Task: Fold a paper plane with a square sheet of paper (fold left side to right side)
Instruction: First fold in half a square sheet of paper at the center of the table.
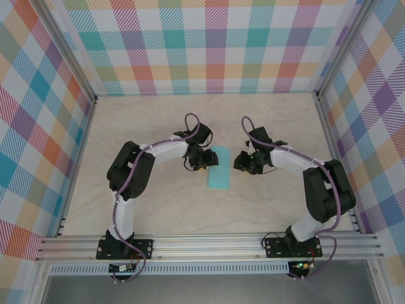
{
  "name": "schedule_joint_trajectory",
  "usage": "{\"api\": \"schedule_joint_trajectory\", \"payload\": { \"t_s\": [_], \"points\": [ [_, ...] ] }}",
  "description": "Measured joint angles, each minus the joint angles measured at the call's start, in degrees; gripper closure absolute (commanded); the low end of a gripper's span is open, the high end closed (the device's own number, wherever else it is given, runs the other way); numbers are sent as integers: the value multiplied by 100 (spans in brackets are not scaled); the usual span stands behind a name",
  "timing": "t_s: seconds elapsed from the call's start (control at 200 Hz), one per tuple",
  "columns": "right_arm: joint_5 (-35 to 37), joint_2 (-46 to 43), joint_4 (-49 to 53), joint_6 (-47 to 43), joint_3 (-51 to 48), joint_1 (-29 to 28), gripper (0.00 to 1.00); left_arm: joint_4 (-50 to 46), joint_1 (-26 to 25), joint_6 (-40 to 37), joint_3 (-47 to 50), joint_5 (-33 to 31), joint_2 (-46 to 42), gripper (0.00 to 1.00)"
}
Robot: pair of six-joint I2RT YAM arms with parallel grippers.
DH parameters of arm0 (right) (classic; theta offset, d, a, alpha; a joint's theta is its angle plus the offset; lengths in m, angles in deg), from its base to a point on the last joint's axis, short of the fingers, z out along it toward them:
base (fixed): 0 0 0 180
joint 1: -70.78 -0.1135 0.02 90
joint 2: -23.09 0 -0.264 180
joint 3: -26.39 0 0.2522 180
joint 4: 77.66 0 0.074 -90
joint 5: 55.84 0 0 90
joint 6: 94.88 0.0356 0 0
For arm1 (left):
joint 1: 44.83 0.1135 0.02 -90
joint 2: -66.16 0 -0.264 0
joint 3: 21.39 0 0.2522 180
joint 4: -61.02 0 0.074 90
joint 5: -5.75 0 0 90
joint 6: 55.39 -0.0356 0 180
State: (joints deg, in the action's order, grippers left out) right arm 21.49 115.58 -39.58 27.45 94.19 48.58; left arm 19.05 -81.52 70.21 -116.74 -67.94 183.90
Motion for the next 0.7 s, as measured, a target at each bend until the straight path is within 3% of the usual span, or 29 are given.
{"api": "schedule_joint_trajectory", "payload": {
  "t_s": [0.705],
  "points": [
    [-26,0,-136,129,0,0,70,0,0,0,0,-15,7,48]
  ]
}}
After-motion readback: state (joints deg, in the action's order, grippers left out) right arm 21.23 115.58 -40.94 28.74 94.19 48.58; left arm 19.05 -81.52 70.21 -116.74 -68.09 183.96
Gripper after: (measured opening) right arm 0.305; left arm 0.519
